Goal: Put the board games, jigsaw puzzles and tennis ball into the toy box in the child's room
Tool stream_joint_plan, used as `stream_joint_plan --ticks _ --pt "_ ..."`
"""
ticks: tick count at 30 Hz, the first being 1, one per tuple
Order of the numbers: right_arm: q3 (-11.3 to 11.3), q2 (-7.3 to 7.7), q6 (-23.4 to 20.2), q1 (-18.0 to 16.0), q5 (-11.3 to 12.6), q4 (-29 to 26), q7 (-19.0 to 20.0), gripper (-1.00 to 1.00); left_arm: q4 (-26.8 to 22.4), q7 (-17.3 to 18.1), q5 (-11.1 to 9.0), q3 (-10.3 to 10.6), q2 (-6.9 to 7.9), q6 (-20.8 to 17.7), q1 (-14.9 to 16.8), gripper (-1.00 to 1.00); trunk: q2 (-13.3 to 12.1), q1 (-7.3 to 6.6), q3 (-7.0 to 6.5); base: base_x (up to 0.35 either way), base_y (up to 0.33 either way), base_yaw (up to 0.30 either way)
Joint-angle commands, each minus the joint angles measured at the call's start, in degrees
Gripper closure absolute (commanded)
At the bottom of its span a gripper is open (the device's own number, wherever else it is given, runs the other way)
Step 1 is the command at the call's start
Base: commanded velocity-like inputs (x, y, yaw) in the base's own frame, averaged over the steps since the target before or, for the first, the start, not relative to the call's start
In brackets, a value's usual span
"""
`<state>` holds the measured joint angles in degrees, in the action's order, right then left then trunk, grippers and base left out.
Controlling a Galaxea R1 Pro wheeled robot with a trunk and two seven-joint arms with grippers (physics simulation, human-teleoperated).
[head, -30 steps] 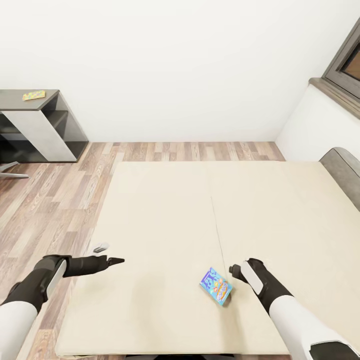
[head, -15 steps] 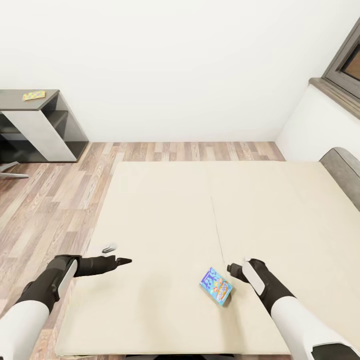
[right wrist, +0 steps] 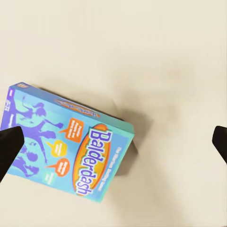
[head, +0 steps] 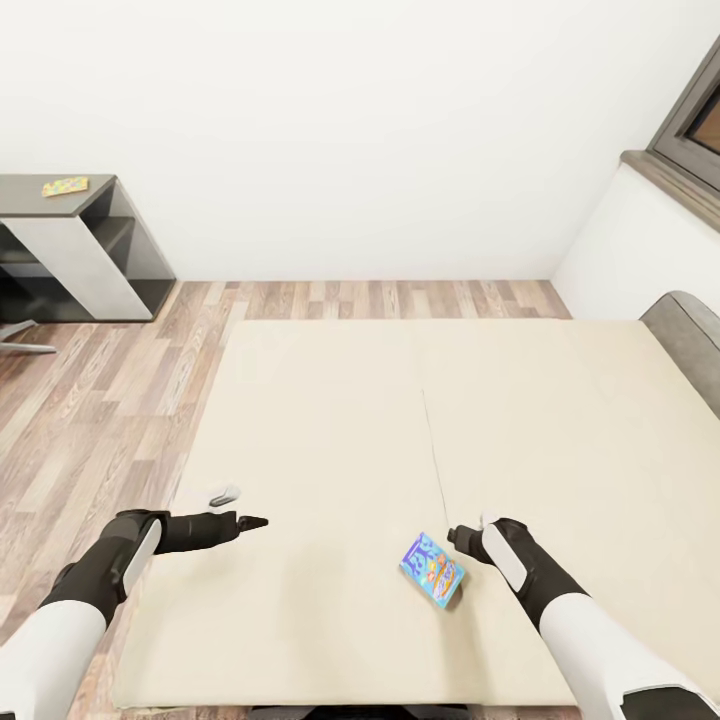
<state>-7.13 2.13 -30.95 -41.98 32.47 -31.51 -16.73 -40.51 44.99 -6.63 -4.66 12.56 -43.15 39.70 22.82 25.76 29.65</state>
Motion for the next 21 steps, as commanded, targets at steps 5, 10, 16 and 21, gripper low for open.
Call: stream_joint_plan --ticks 5,10,16,21 --pt "-0.5 0.31 -0.2 0.0 0.6 -0.1 -0.5 -1.00 0.0 0.0 -0.3 -0.1 -0.03 -0.4 0.0 -1.00 0.1 0.03 0.53 0.000 0.000 0.000" --pt "-0.5 0.54 -0.2 0.0 0.6 -0.1 -0.5 -1.00 0.0 0.0 -0.3 -0.1 -0.05 -0.4 0.0 -1.00 0.1 0.03 1.00 0.000 0.000 0.000" --pt "-0.6 0.34 -0.2 0.0 0.6 0.0 -0.5 -1.00 0.0 0.0 -0.3 -0.1 -0.07 -0.4 0.0 -1.00 0.1 0.03 1.56 0.000 0.000 0.000" --pt "-0.7 0.28 -0.2 0.0 0.6 0.0 -0.4 -1.00 0.0 0.0 -0.3 -0.1 -0.05 -0.4 0.0 -1.00 0.1 0.03 2.02 0.000 0.000 0.000"
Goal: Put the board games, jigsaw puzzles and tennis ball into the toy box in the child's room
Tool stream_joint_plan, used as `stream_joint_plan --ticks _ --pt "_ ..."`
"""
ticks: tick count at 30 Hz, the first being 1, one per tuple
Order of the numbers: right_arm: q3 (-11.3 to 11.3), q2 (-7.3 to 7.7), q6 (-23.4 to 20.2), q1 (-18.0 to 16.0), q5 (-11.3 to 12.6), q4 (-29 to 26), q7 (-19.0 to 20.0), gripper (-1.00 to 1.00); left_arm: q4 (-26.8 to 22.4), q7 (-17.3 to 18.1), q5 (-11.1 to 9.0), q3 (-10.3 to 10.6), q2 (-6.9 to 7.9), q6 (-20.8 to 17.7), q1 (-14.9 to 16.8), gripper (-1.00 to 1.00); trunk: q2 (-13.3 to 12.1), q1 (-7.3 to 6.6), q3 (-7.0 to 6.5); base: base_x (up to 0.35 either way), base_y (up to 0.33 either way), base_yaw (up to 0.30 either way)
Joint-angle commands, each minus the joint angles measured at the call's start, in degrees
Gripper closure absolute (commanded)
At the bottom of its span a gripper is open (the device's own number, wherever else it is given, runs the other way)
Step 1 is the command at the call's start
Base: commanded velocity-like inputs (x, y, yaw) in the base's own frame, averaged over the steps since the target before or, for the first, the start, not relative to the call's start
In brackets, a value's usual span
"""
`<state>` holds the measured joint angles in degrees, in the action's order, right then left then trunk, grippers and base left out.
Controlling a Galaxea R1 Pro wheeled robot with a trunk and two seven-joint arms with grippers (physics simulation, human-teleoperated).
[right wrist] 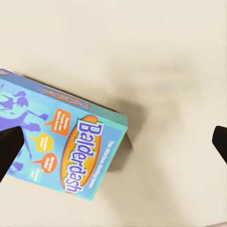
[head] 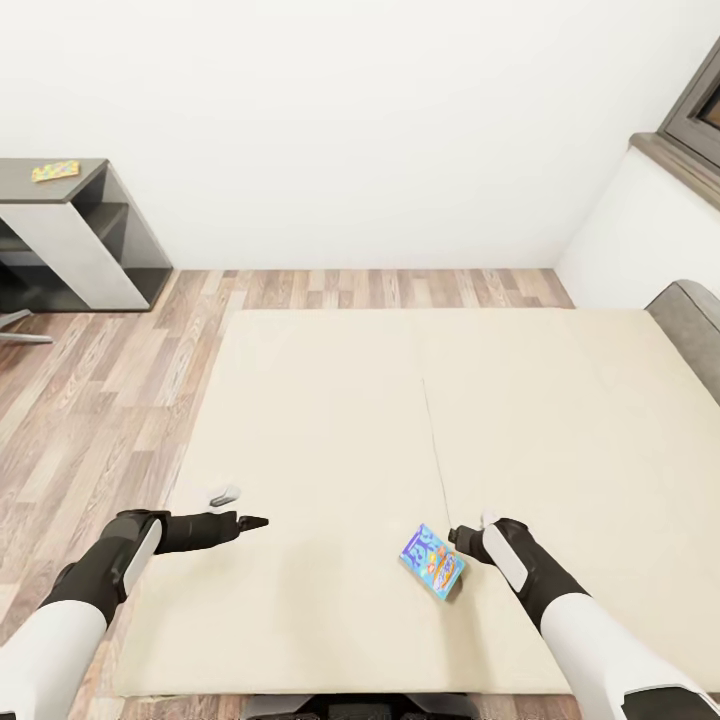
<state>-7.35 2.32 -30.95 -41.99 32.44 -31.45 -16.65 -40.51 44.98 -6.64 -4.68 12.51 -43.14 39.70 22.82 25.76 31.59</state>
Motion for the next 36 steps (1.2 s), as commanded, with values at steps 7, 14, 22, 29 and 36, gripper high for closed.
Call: stream_joint_plan --ticks 7,14,22,29,36 --pt "-0.5 0.15 -0.2 0.0 0.6 -0.1 -0.5 -1.00 0.0 0.0 -0.3 0.0 0.04 -0.4 0.0 -1.00 0.1 0.03 0.73 0.000 0.000 0.000" --pt "-0.5 0.22 -0.2 0.0 0.6 -0.1 -0.5 -1.00 0.0 0.0 -0.3 0.0 0.05 -0.4 0.0 -1.00 0.1 0.03 1.39 0.000 0.000 0.000" --pt "-0.5 0.28 -0.2 0.0 0.6 -0.1 -0.5 -1.00 0.0 0.0 -0.3 0.0 0.03 -0.4 0.0 -1.00 0.1 0.03 2.13 0.000 0.000 0.000" --pt "-0.5 0.39 -0.2 0.0 0.6 -0.1 -0.5 -1.00 0.0 0.0 -0.2 0.0 0.00 -0.4 0.0 -1.00 0.1 0.03 2.79 0.000 0.000 0.000" --pt "-0.5 0.33 -0.2 0.0 0.6 -0.1 -0.5 -1.00 0.0 0.0 -0.2 0.0 0.02 -0.4 0.0 -1.00 0.1 0.03 3.44 0.000 0.000 0.000"
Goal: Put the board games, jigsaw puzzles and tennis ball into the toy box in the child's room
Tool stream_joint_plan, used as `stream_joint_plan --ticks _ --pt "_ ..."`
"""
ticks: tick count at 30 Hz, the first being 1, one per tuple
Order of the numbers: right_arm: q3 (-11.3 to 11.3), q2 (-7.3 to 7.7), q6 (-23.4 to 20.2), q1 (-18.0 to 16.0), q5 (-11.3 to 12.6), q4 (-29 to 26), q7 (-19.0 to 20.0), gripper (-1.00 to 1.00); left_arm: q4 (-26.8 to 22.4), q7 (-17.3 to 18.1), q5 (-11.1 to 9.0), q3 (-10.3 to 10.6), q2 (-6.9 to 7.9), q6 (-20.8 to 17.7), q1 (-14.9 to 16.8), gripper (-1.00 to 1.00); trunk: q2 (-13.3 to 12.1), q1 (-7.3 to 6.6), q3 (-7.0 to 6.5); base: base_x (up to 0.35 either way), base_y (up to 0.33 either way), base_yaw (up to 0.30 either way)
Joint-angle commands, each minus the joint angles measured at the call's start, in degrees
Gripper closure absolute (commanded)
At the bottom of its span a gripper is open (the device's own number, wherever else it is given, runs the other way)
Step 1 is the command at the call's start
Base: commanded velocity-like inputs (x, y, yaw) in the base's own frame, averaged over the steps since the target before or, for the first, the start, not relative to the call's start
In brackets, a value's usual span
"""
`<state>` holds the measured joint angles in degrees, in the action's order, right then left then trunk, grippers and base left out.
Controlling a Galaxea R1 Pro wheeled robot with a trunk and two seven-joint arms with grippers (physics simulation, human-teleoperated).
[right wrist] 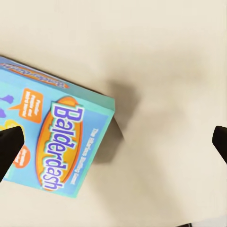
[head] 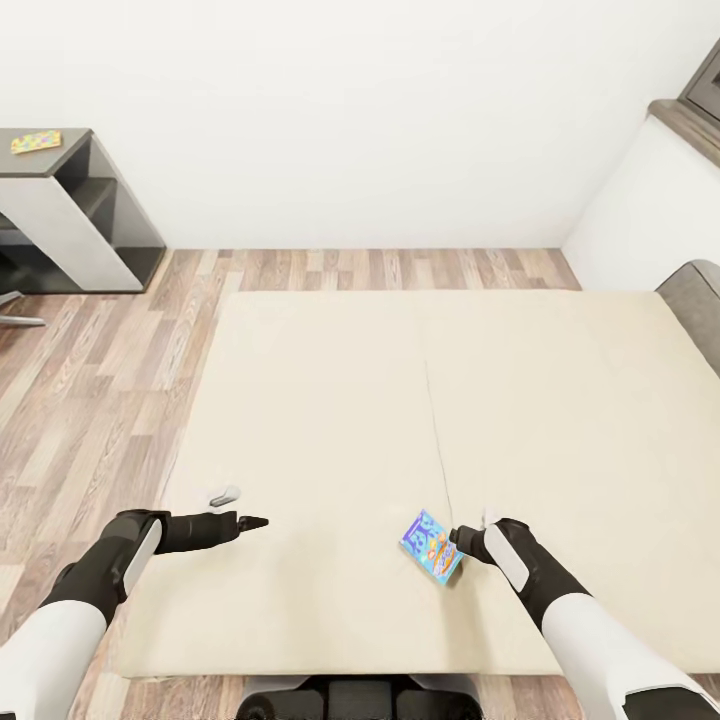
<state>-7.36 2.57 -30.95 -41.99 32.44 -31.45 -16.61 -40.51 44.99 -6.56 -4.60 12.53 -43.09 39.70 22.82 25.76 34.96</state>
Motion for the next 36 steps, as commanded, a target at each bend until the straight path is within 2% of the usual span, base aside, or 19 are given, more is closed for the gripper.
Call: stream_joint_plan --ticks 1,10,29,33,36 --pt "-0.5 0.08 -0.2 0.0 0.6 -0.1 -0.5 -1.00 0.0 0.0 -0.3 -0.1 0.00 -0.4 0.0 -1.00 0.1 0.03 0.17 0.000 0.000 0.000" --pt "-0.5 0.00 -0.2 0.0 0.6 -0.1 -0.5 -1.00 0.0 0.0 -0.3 -0.1 0.01 -0.4 0.0 -1.00 0.1 0.03 0.98 0.000 0.000 0.000" --pt "-0.4 -0.71 -0.4 -0.1 0.6 -0.2 -0.1 -1.00 0.0 0.1 -0.3 -0.1 -0.05 -0.4 0.0 -1.00 0.1 0.03 1.67 0.000 0.000 0.000" --pt "-0.2 -0.10 -0.5 -0.3 0.8 -0.1 2.1 -1.00 0.0 0.0 -0.3 -0.1 -0.05 -0.4 0.0 -1.00 0.1 0.03 1.73 0.000 0.000 0.000" --pt "0.0 0.42 -0.4 -0.5 0.8 -0.1 7.5 -1.00 0.0 0.0 -0.3 -0.1 -0.08 -0.4 0.0 -1.00 0.1 0.03 1.75 0.000 0.000 0.000"
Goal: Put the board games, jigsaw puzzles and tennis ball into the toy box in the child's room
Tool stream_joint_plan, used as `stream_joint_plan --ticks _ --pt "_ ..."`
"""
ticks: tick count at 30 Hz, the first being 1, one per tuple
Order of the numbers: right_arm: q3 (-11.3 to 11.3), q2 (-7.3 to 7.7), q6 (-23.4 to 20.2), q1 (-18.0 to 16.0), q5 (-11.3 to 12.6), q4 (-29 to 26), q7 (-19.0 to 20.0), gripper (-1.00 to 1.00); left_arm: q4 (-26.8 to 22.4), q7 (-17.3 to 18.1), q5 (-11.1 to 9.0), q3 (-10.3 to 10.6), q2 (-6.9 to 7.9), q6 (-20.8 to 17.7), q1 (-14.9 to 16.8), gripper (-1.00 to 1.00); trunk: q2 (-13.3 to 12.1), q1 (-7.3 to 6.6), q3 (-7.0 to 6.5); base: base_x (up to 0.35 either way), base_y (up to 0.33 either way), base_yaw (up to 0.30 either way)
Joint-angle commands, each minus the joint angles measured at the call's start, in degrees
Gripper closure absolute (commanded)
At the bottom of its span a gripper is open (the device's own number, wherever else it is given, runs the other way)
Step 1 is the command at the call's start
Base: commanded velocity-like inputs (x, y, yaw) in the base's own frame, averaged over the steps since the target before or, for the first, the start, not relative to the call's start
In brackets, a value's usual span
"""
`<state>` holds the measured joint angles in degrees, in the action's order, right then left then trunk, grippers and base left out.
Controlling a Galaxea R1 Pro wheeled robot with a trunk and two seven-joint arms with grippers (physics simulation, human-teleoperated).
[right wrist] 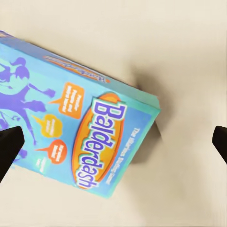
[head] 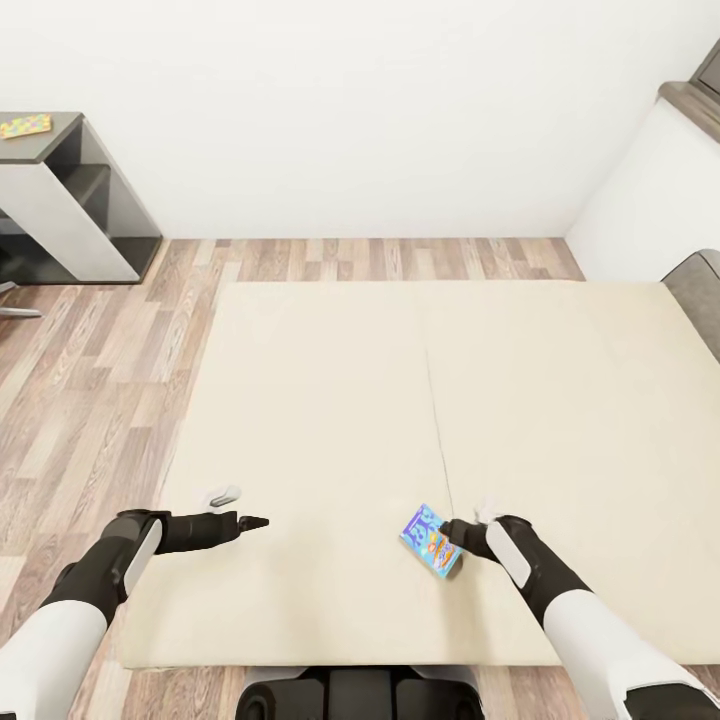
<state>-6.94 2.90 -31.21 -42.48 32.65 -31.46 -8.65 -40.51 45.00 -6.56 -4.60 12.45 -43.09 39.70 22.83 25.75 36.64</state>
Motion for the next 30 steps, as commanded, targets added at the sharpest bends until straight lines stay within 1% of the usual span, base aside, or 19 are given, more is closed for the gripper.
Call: stream_joint_plan --ticks 1,5,7,17,30 --pt "-0.4 0.14 -0.1 0.0 0.5 -0.1 0.7 -1.00 0.0 0.0 -0.3 0.0 -0.01 -0.4 0.0 -1.00 0.1 0.03 0.07 0.000 0.000 0.000" --pt "-0.4 0.36 0.0 -0.1 0.4 -0.1 5.0 -1.00 0.0 -0.1 -0.3 0.2 -0.09 -0.4 0.0 -1.00 0.1 0.03 0.08 0.000 0.000 0.000" --pt "-0.4 0.40 0.1 -0.1 0.3 -0.1 5.8 -1.00 0.0 -0.1 -0.2 0.3 -0.12 -0.4 0.0 -1.00 0.1 0.03 0.08 0.000 0.000 0.000" --pt "-0.8 0.36 0.4 -0.1 0.2 -0.2 6.3 -1.00 0.0 -0.1 -0.2 0.4 -0.14 -0.4 0.0 -1.00 0.1 0.03 0.08 0.000 0.000 0.000" --pt "-0.7 0.35 0.4 -0.2 0.2 -0.2 6.3 -1.00 0.0 -0.1 -0.2 0.2 -0.06 -0.4 0.0 -1.00 0.1 0.03 0.08 0.000 0.000 0.000"
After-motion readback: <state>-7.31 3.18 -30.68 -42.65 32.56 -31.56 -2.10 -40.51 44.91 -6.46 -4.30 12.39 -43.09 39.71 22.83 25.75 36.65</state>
